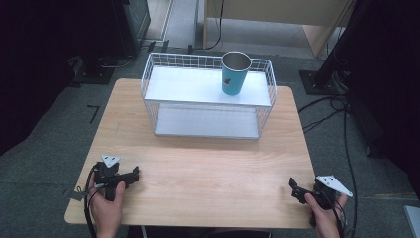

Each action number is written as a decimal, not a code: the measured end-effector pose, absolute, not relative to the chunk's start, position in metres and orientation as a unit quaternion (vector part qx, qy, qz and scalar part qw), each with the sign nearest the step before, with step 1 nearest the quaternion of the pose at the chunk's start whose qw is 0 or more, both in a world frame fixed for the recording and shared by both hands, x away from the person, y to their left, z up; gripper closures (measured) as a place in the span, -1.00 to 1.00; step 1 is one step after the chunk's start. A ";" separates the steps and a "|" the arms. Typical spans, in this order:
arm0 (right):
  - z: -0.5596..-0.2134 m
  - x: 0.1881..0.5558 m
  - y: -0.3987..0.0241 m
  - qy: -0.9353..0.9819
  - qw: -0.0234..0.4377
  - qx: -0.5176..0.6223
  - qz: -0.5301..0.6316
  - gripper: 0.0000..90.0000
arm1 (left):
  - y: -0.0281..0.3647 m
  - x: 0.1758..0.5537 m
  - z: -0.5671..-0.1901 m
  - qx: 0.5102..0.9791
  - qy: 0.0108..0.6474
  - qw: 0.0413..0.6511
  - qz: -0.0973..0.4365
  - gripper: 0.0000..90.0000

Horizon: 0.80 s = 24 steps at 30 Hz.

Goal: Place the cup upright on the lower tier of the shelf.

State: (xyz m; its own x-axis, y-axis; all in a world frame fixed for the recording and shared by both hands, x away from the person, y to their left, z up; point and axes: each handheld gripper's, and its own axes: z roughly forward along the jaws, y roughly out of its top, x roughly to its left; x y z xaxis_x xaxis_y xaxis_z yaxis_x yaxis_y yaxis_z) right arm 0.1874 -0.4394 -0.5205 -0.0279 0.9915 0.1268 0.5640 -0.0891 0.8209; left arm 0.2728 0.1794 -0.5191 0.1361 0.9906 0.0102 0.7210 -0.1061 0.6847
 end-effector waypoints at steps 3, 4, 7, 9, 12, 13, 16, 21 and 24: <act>-0.522 0.182 -0.440 0.613 0.278 0.647 0.358 -1.00 | 0.179 0.273 -0.519 0.702 0.610 0.275 0.246 -1.00; -0.523 0.181 -0.440 0.615 0.278 0.647 0.356 -1.00 | 0.179 0.273 -0.519 0.702 0.610 0.274 0.246 -1.00; -0.523 0.178 -0.440 0.617 0.274 0.652 0.345 -1.00 | 0.179 0.273 -0.519 0.702 0.610 0.275 0.246 -1.00; -0.524 0.175 -0.439 0.625 0.267 0.655 0.329 -1.00 | 0.179 0.273 -0.519 0.702 0.610 0.274 0.246 -1.00; -0.531 0.173 -0.434 0.641 0.281 0.650 0.296 -1.00 | 0.179 0.273 -0.519 0.702 0.609 0.274 0.246 -1.00; -0.531 0.172 -0.433 0.641 0.281 0.649 0.299 -1.00 | 0.179 0.273 -0.519 0.702 0.609 0.274 0.246 -1.00; -0.531 0.172 -0.433 0.640 0.280 0.651 0.298 -1.00 | 0.179 0.273 -0.519 0.702 0.609 0.274 0.246 -1.00; -0.532 0.171 -0.431 0.637 0.284 0.651 0.299 -1.00 | 0.179 0.273 -0.519 0.702 0.609 0.274 0.246 -1.00; -0.533 0.170 -0.431 0.640 0.284 0.647 0.302 -1.00 | 0.179 0.273 -0.519 0.702 0.610 0.274 0.246 -1.00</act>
State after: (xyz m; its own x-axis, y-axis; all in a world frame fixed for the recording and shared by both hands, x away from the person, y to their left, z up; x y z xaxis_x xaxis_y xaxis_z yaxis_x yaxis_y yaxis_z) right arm 0.1705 -0.4311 -0.5326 -0.0009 0.9996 0.0276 0.6559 -0.0202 0.7546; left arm 0.2728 0.1793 -0.5191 0.1362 0.9906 0.0104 0.7208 -0.1063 0.6849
